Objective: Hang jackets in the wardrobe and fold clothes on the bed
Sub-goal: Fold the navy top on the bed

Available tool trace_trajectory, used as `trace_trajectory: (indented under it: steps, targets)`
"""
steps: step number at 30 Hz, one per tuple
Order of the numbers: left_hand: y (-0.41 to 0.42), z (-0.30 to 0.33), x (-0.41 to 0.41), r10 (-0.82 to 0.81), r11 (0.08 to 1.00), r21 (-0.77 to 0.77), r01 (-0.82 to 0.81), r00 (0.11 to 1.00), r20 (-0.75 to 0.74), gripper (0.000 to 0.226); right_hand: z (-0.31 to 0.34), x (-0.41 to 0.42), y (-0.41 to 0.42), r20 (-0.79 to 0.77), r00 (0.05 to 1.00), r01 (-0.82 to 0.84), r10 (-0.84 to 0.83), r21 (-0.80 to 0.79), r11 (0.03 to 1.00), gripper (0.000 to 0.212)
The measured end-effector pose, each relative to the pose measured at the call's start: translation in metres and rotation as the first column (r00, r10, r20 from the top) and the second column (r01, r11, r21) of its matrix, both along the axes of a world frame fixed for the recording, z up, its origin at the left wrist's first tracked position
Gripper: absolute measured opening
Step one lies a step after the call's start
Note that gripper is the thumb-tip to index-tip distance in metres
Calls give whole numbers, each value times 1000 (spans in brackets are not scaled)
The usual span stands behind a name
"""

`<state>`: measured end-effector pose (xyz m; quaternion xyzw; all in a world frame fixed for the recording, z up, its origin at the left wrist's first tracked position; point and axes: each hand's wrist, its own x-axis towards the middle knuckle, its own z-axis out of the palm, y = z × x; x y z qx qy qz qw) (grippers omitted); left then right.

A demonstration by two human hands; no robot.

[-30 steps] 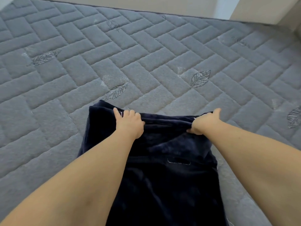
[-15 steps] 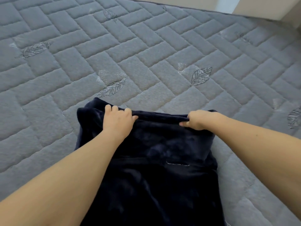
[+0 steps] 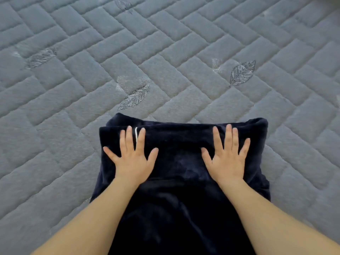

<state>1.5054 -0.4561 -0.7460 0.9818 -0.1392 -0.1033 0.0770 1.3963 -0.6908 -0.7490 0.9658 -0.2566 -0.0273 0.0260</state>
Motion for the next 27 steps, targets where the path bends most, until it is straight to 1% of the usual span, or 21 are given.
trace_trajectory:
  steps: [1, 3, 9, 14, 21, 24, 27]
  targets:
    - [0, -9, 8, 0, 1000, 9, 0, 1000, -23, 78, -9, 3, 0, -4, 999, 33, -33, -24, 999, 78]
    - [-4, -21, 18, -13, 1000, 8, 13, 999, -42, 79, -22, 9, -2, 9, 1000, 29, -29, -39, 999, 79]
    - [-2, -34, 15, -49, 999, -20, 51, 996, 72, 82, -42, 10, -9, 106, 994, -1, 5, -41, 999, 79]
    - [-2, -36, 15, -67, 998, -9, 68, 994, 85, 83, -44, 9, -12, 120, 993, -17, 18, -16, 1000, 78]
    - [1, -49, 16, -68, 997, -34, 75, 983, 170, 81, -47, 8, -13, 179, 983, -29, 34, -33, 999, 74]
    - [-1, -44, 15, -67, 998, -1, 69, 980, 186, 78, -36, 4, -9, 225, 974, -10, 8, 4, 1000, 70]
    - [13, -31, -6, -100, 994, 61, 90, 979, 180, 76, -22, -40, -7, 213, 977, -12, 1, 47, 999, 73]
